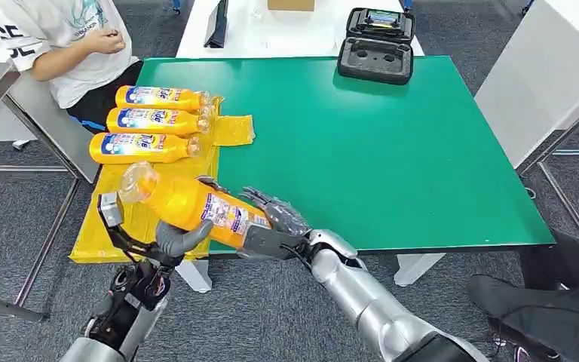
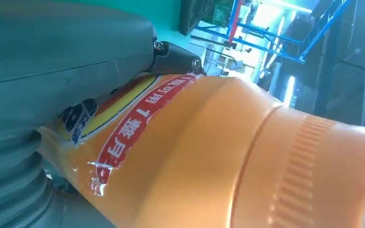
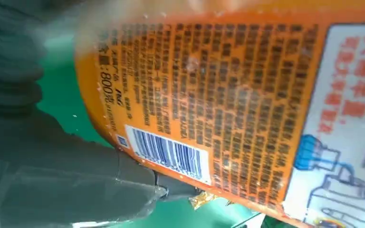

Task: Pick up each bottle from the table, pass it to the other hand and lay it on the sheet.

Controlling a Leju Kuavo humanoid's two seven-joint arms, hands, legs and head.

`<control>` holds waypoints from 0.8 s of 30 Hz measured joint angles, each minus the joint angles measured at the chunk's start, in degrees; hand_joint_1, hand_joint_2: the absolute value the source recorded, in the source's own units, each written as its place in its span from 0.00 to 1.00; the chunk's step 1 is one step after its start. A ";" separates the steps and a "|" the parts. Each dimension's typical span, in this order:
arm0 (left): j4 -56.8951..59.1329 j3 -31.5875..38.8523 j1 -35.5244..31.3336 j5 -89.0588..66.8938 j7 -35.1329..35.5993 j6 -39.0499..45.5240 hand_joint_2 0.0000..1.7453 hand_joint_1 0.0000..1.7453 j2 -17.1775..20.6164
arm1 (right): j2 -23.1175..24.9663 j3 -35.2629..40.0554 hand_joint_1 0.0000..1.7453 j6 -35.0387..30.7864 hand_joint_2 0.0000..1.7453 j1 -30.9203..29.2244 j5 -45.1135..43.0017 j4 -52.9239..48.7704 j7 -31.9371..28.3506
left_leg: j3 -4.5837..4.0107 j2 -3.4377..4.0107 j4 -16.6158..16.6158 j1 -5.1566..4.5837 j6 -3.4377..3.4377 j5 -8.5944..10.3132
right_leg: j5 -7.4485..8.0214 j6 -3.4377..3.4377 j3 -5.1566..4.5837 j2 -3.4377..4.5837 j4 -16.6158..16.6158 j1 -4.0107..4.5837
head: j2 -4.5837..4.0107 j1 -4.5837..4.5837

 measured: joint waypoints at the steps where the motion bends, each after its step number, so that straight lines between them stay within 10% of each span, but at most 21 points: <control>1: 0.04 0.00 -0.31 0.09 0.50 0.55 1.00 1.00 0.00 | -0.13 -0.02 0.00 -0.20 0.00 0.00 0.15 0.00 0.22 | -0.01 0.01 0.00 0.00 0.00 0.00 | 0.00 0.00 0.00 0.00 0.00 0.00 | 0.00 0.00; 24: 4.79 6.43 -6.12 -6.74 -2.17 22.28 1.00 1.00 1.84 | -2.67 -1.51 0.00 -1.97 0.00 2.34 0.04 -4.22 0.42 | -0.09 0.03 0.00 0.07 -0.03 0.07 | 0.12 -0.18 -0.10 0.01 0.01 0.09 | 0.00 0.00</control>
